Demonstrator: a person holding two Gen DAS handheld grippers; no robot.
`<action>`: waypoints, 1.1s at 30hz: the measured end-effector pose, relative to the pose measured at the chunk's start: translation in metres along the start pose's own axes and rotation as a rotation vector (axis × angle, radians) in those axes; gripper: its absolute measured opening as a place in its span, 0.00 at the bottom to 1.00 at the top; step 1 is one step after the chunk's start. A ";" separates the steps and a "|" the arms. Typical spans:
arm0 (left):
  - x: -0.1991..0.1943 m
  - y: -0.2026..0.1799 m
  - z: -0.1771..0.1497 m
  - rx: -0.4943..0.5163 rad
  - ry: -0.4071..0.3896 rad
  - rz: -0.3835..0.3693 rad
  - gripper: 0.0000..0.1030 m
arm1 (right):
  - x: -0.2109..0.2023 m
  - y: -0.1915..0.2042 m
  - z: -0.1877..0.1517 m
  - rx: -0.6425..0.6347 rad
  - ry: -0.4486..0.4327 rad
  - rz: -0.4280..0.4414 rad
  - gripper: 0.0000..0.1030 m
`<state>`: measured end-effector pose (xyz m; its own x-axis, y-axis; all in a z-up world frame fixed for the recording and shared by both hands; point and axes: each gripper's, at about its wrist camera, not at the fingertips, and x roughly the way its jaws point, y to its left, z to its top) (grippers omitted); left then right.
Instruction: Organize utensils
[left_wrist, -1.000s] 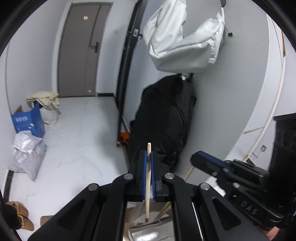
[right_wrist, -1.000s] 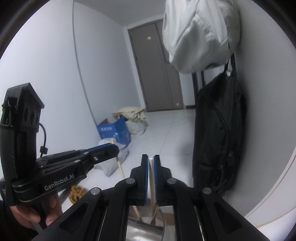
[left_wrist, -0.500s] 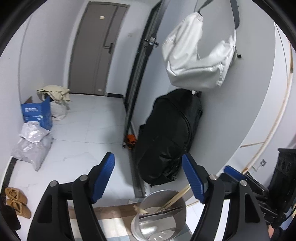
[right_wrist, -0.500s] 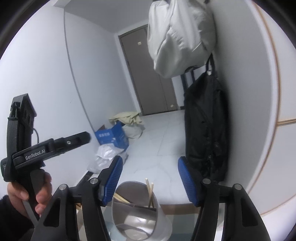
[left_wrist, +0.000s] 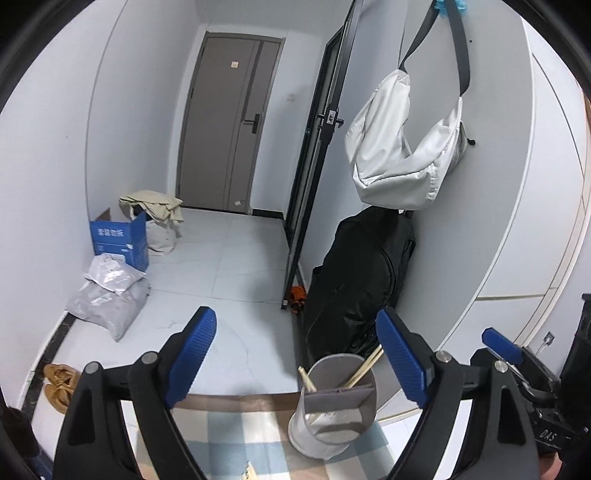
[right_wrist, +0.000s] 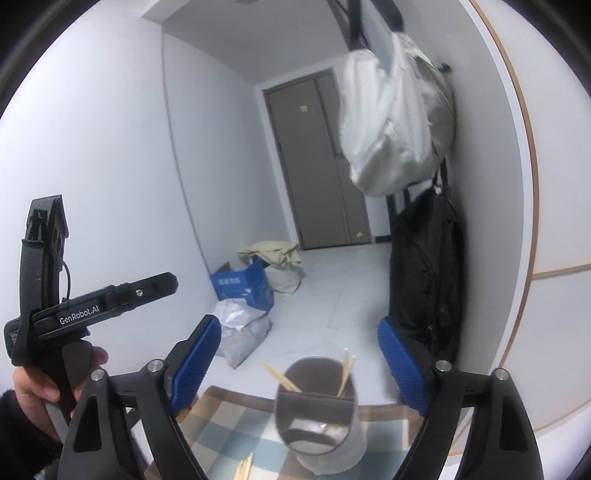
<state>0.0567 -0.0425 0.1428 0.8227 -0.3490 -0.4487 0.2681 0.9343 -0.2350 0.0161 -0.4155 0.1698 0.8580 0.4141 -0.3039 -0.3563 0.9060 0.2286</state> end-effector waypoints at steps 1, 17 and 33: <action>-0.004 -0.002 -0.002 0.005 0.001 0.010 0.83 | -0.003 0.004 -0.001 -0.004 -0.004 0.003 0.91; -0.047 0.005 -0.061 0.030 -0.038 0.125 0.99 | -0.044 0.058 -0.061 -0.047 0.023 0.061 1.00; -0.028 0.057 -0.132 -0.046 0.096 0.204 0.99 | -0.006 0.078 -0.150 -0.069 0.259 0.067 0.96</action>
<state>-0.0167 0.0105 0.0285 0.8053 -0.1604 -0.5707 0.0760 0.9827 -0.1690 -0.0718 -0.3342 0.0507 0.7118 0.4741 -0.5182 -0.4409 0.8759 0.1958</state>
